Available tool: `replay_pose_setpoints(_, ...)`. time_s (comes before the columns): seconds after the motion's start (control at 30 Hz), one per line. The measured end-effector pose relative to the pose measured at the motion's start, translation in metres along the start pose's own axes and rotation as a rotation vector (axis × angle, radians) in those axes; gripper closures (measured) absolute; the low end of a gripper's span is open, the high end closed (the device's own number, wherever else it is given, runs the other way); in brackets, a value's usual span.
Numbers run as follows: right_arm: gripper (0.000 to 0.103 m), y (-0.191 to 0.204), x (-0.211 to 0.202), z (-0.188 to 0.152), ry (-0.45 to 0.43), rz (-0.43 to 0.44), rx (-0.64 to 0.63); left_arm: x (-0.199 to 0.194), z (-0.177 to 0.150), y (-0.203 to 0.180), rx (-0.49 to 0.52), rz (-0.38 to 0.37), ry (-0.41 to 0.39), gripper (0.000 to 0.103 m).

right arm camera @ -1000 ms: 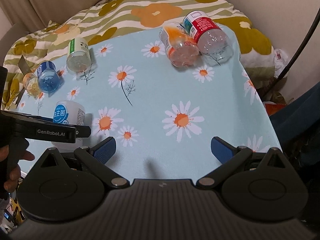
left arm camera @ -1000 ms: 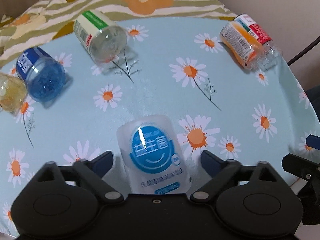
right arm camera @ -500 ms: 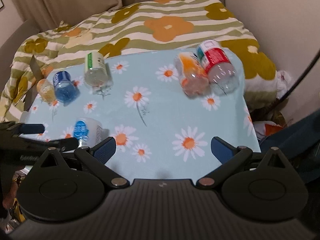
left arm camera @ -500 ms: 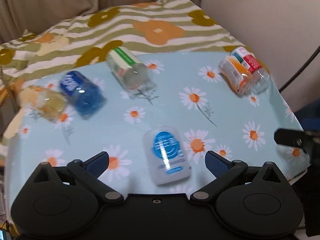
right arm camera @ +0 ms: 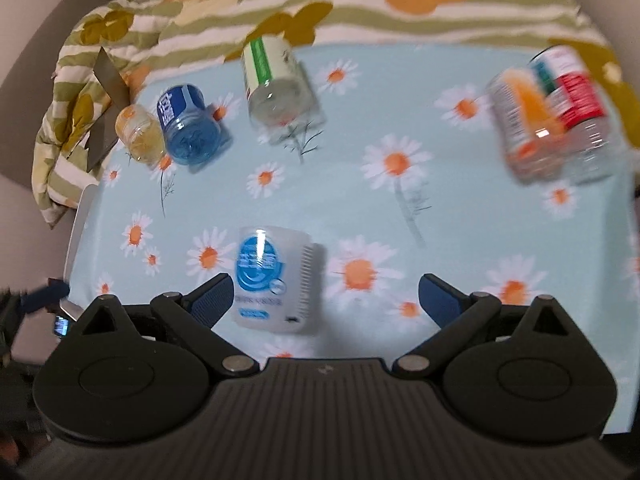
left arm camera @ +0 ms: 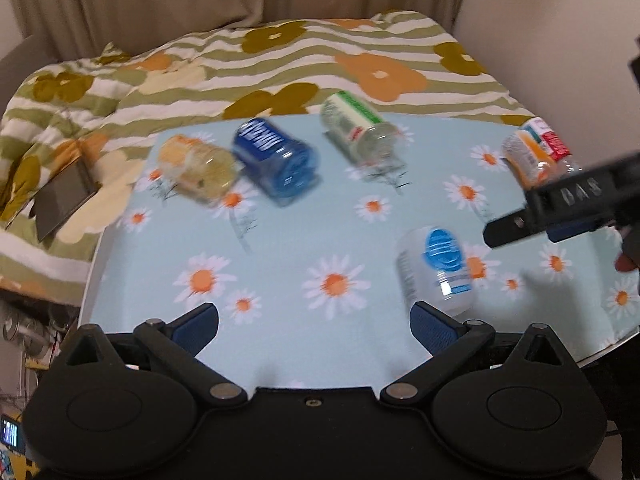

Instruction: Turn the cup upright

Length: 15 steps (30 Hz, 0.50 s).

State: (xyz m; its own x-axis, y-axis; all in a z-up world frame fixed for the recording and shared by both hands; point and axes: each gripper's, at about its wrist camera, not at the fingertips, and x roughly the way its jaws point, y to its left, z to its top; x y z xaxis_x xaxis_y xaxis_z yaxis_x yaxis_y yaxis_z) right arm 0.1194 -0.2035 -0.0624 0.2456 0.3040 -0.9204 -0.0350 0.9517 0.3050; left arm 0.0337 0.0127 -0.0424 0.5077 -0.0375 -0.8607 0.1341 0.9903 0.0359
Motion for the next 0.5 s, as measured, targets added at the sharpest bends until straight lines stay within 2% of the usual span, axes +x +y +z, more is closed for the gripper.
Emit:
replay_pose_setpoints(0.27,0.0,0.016,0.045,0.023,0.091,0.051,0.052,0.007,-0.017,0.036,-0.089,0.011,0.053,0.0)
replay_pose_setpoints(0.47,0.0,0.017,0.062,0.024,0.112,0.062,0.076,0.009,-0.023,0.047,-0.127,0.011,0.074,0.0)
replay_pose_setpoints(0.5,0.003,0.017,0.064,0.025,0.114,0.064,0.08,0.009,-0.023,0.048,-0.134,0.01,0.078,0.0)
